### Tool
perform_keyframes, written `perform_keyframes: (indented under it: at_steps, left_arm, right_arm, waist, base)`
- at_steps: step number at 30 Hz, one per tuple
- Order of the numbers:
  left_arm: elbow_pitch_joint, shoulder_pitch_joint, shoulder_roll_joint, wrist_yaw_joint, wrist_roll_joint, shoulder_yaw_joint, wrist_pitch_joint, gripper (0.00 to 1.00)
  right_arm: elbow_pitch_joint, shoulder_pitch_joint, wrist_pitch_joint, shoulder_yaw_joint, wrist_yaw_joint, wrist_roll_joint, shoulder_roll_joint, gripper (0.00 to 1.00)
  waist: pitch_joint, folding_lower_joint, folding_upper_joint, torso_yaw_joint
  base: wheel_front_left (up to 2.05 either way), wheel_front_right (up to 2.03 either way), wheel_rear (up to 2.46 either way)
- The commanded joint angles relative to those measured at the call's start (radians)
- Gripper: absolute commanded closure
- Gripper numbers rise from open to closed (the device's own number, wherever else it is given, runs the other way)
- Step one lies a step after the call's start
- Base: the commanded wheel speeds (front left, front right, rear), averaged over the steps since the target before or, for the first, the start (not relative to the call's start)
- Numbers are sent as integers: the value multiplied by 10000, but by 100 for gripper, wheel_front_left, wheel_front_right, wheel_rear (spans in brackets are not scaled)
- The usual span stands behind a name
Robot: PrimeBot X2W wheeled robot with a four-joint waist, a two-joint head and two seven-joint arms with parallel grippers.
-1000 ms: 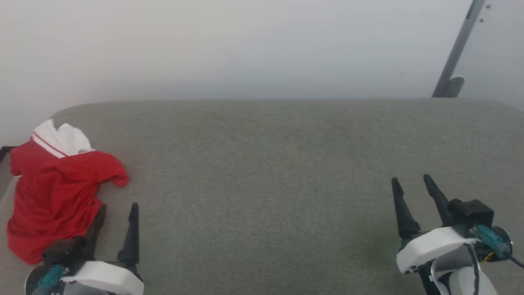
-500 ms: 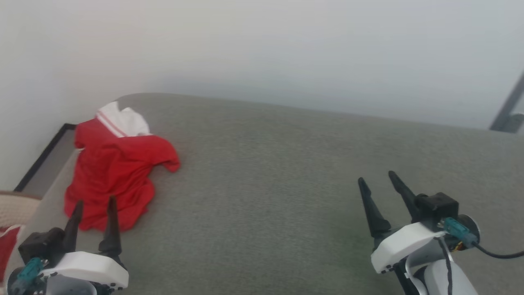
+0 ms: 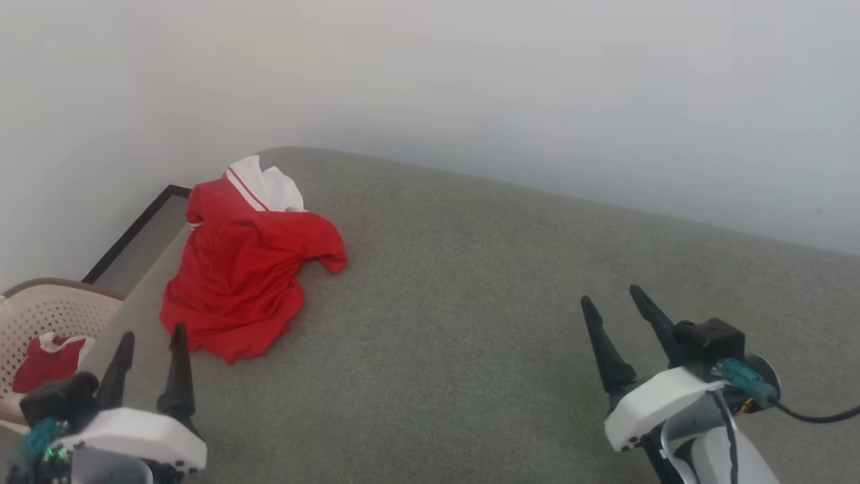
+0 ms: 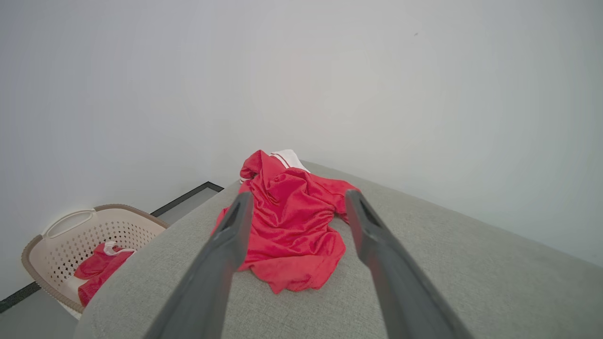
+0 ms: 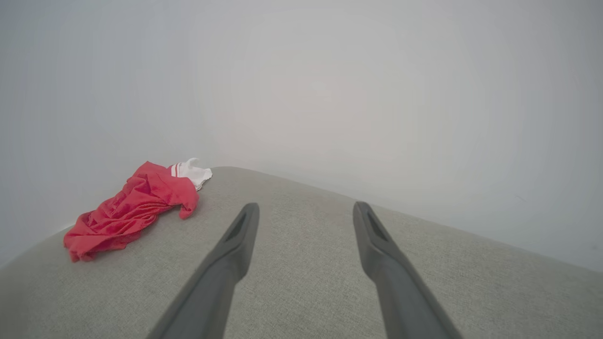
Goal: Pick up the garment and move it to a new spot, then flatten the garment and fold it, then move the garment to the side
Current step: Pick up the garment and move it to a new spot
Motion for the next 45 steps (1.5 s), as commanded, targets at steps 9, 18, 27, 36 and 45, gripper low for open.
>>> perform_keyframes:
  at_steps: [9, 18, 27, 36, 45]
  left_arm:
    - [1054, -2041, 708, -271, -666, 85, 1569, 0]
    - [3399, -4788, 1393, -586, -1221, -15, 2770, 0]
    - [6376, -7245, 1886, -609, -1497, -236, 4111, 0]
    - [9182, -8956, 1980, -242, -1413, -625, 6125, 0]
    - [10426, -9219, 1659, -276, -1506, -796, 6160, 0]
  right_arm:
    - [-448, -269, 159, -474, 5, -185, -343, 0]
    - [-1470, -980, 629, -774, 5, -425, -755, 0]
    - [-2292, -1526, 1007, -881, 5, -639, -1044, 0]
    - [-2968, -1898, 1339, -879, 5, -690, -1287, 0]
    - [-3218, -2002, 1525, -999, 5, -721, -1330, 0]
  waist:
    - [904, 0, 0, -376]
    - [2863, 0, 0, -1112]
    - [4459, 0, 0, -1616]
    - [5420, 0, 0, -1849]
    - [5660, 0, 0, -1860]
  base:
    - [0, 0, 0]
    - [0, 0, 0]
    - [0, 0, 0]
    - [0, 0, 0]
    - [0, 0, 0]
